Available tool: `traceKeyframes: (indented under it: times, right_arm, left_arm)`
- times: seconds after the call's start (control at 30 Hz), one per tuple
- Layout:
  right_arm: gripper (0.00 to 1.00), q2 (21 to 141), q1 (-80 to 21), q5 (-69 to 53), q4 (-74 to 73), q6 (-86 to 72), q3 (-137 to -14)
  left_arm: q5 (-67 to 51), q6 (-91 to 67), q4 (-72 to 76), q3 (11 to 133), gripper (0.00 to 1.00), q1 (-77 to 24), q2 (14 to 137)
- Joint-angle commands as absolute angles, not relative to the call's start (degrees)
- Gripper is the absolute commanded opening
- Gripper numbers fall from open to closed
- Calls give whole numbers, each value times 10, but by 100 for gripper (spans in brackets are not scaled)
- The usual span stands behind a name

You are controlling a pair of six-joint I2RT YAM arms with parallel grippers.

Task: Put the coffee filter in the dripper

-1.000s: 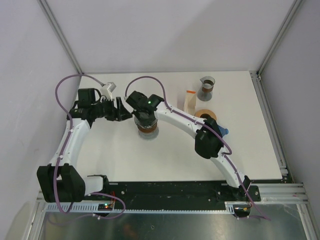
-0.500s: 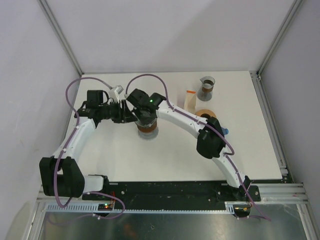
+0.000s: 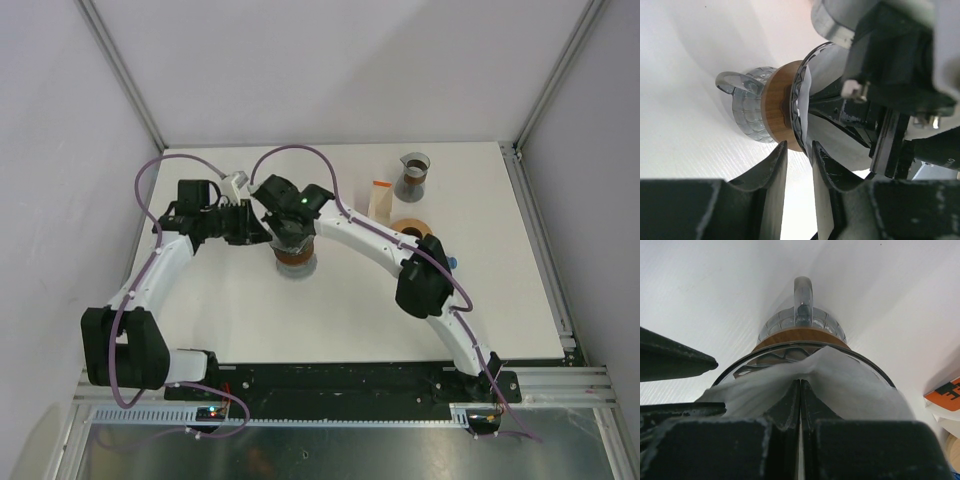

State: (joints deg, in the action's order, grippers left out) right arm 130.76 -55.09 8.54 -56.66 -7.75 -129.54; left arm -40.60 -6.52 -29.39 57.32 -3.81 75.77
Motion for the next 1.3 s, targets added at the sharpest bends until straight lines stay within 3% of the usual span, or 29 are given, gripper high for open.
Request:
traceKeyframes:
  times: [0.0, 0.1, 0.23, 0.53, 0.67, 0.8, 1.07, 1.27]
  right_arm:
    - [0, 1250, -547, 86, -545, -70, -1295]
    - [0, 1223, -545, 96, -524, -69, -1281]
    - [8, 1173, -542, 104, -480, -70, -1234]
    - [47, 1054, -525, 157, -368, -115, -1064]
    - [57, 1031, -501, 128, -342, -152, -994]
    - [58, 1029, -496, 96, -312, -170, -947]
    - [39, 1035, -489, 74, -284, -188, -913]
    - [38, 1038, -485, 68, -280, -189, -909]
  left_arm:
    - [-392, -60, -280, 569, 30, -42, 754]
    - [-384, -56, -280, 570, 30, -46, 749]
    - [-377, -52, -279, 571, 30, -52, 742]
    - [-371, -50, -279, 572, 30, -55, 737]
    - [-369, -49, -279, 572, 30, -56, 735]
    - [-363, -47, -279, 573, 30, -56, 737]
    - [-352, -44, -277, 577, 31, -56, 745]
    - [-340, -40, -277, 582, 31, -56, 750]
